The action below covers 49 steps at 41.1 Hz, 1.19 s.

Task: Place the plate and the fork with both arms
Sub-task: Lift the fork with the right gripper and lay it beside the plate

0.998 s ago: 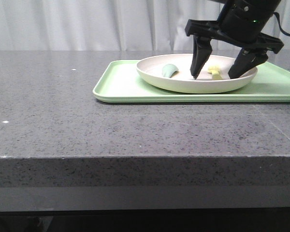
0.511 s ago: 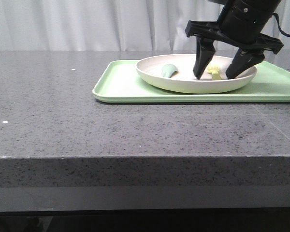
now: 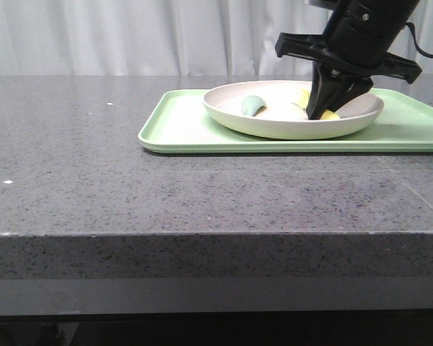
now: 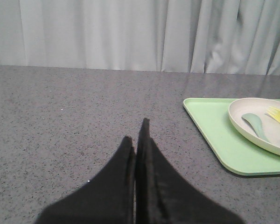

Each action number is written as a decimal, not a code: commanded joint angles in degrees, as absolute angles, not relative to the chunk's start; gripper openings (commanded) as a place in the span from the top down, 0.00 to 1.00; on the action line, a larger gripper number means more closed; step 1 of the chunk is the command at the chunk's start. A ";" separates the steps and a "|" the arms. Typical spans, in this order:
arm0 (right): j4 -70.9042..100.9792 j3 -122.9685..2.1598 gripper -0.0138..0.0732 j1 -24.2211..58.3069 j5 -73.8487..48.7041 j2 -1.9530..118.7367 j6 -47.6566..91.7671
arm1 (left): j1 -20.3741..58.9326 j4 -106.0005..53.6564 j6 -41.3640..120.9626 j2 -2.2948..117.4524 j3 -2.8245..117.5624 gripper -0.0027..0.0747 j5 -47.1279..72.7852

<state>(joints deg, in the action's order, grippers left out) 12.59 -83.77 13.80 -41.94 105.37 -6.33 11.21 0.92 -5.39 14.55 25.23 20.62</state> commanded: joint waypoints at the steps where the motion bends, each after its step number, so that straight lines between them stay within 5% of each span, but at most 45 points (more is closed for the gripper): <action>1: 12.84 -86.28 0.73 13.39 -40.35 102.70 -6.21 | 11.15 0.80 -5.98 15.02 26.74 0.99 16.00; 49: 7.72 -92.60 0.73 -0.39 -52.57 102.17 -3.62 | 11.15 0.80 -5.98 15.02 26.74 0.99 16.00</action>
